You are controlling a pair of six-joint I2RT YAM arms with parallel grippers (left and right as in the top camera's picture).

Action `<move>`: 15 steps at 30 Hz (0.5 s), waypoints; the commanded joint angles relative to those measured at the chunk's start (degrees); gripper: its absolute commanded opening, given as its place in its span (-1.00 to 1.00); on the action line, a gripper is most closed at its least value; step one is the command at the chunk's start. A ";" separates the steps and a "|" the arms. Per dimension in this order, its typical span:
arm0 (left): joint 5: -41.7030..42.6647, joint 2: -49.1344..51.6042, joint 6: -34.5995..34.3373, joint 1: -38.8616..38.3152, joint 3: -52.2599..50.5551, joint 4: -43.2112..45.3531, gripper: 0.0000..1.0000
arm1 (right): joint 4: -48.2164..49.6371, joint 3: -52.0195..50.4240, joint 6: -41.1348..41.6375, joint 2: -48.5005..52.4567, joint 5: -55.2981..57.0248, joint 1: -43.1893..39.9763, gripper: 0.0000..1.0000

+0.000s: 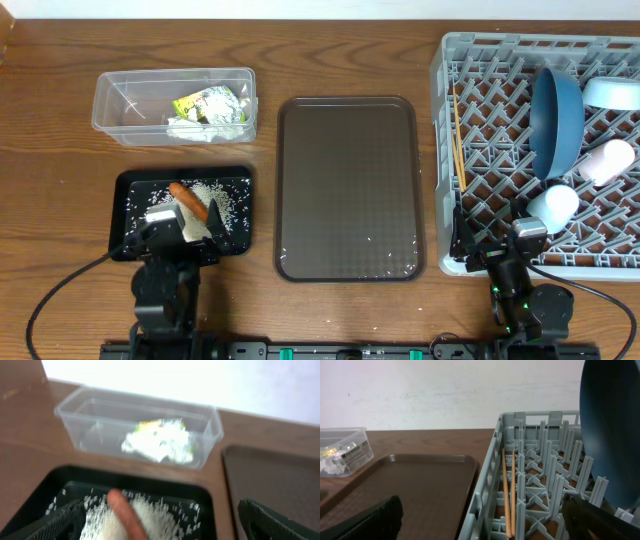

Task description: Sort waste into correct bins and load items into the dishwasher rack

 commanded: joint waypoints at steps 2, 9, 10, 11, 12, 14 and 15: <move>0.15 -5.49 0.96 -0.20 -5.11 3.32 0.98 | -0.24 -0.07 -0.81 -0.37 0.13 -0.48 0.98; 0.39 -10.34 0.70 -0.26 -13.29 12.90 0.98 | -0.24 -0.07 -0.81 -0.37 0.13 -0.48 0.99; 0.39 -10.43 0.70 -0.26 -13.31 12.94 0.99 | -0.24 -0.07 -0.81 -0.37 0.13 -0.48 0.99; 0.37 -10.40 0.72 -0.26 -13.31 13.05 0.98 | -0.24 -0.07 -0.81 -0.37 0.13 -0.48 0.99; 0.33 -10.40 0.74 -0.26 -13.31 13.03 0.98 | -0.24 -0.07 -0.81 -0.37 0.13 -0.48 0.98; 0.11 -10.40 0.76 -0.26 -13.31 12.70 0.99 | -0.24 -0.07 -0.81 -0.37 0.13 -0.48 0.98; 0.11 -10.40 0.76 -0.26 -13.31 12.07 0.98 | -0.24 -0.07 -0.81 -0.37 0.13 -0.48 0.98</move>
